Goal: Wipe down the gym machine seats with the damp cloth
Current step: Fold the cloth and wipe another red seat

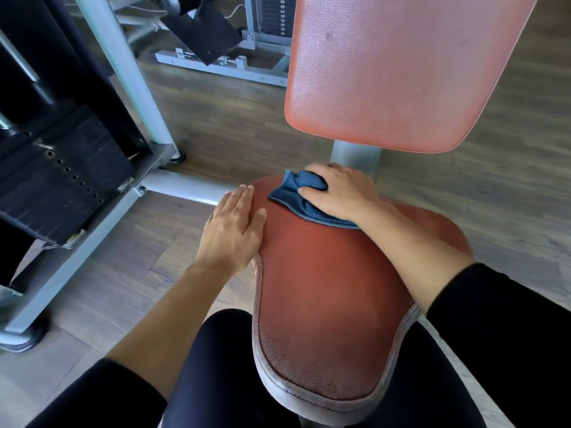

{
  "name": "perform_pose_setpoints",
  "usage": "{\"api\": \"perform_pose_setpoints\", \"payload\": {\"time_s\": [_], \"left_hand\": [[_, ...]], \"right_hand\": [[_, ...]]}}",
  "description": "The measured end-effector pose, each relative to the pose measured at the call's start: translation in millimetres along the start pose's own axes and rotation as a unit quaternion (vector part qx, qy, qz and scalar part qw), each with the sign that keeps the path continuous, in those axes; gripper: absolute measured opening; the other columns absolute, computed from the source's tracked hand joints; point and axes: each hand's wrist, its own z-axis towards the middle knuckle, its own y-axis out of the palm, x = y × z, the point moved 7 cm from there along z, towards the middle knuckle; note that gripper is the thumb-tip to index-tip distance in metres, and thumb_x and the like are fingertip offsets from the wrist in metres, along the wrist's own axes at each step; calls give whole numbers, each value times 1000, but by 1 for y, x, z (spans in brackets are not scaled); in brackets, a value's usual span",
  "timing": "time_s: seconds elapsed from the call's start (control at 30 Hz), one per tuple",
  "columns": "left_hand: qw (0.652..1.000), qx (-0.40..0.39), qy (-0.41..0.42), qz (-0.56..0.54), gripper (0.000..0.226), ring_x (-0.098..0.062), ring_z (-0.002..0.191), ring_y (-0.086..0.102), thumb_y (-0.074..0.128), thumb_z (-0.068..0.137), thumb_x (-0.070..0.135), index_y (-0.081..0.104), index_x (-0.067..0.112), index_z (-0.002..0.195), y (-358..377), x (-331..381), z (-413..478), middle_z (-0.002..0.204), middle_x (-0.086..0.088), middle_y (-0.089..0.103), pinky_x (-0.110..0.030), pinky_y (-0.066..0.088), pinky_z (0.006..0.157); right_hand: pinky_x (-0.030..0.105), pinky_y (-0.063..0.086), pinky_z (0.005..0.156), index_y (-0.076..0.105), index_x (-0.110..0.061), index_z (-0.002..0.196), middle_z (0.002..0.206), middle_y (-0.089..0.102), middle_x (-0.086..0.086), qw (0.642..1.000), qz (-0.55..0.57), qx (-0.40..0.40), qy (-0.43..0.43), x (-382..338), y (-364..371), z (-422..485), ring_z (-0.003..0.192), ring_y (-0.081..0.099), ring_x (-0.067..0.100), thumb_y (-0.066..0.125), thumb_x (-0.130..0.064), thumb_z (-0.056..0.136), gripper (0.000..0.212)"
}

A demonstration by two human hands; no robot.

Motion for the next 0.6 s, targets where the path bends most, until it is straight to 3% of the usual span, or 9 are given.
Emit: {"api": "perform_pose_setpoints", "payload": {"time_s": [0.17, 0.4, 0.5, 0.6], "left_hand": [[1000, -18, 3, 24, 54, -12, 146, 10, 30, 100, 44, 25, 25, 150, -11, -30, -17, 156, 6, 22, -34, 9, 119], [998, -29, 41, 33, 55, -4, 142, 8, 25, 100, 46, 22, 24, 150, -15, -31, -37, 156, 6, 21, -16, -1, 111], [999, -29, 27, 23, 50, -9, 145, 9, 32, 102, 34, 23, 23, 150, -14, -33, -37, 156, 5, 21, -19, 1, 113], [999, -39, 13, 24, 57, -11, 145, 10, 27, 96, 46, 24, 26, 149, -14, -35, -36, 156, 8, 22, -27, 5, 117]], "right_hand": [[33, 37, 87, 46, -44, 130, 135, 49, -15, 997, 10, -19, -70, -42, 13, 6, 121, 48, 21, 47, -50, 88, 42], [38, 29, 108, 43, -44, 136, 146, 36, -16, 988, 23, -27, -152, -61, 9, -34, 134, 34, 15, 50, -52, 88, 49], [38, 25, 112, 37, -47, 138, 151, 29, -16, 985, 25, -54, -161, -56, 3, -65, 140, 24, 12, 47, -60, 87, 53], [35, 29, 110, 38, -49, 136, 149, 33, -19, 985, 43, -34, -161, -40, -8, -96, 141, 24, 8, 37, -70, 80, 60]]}}
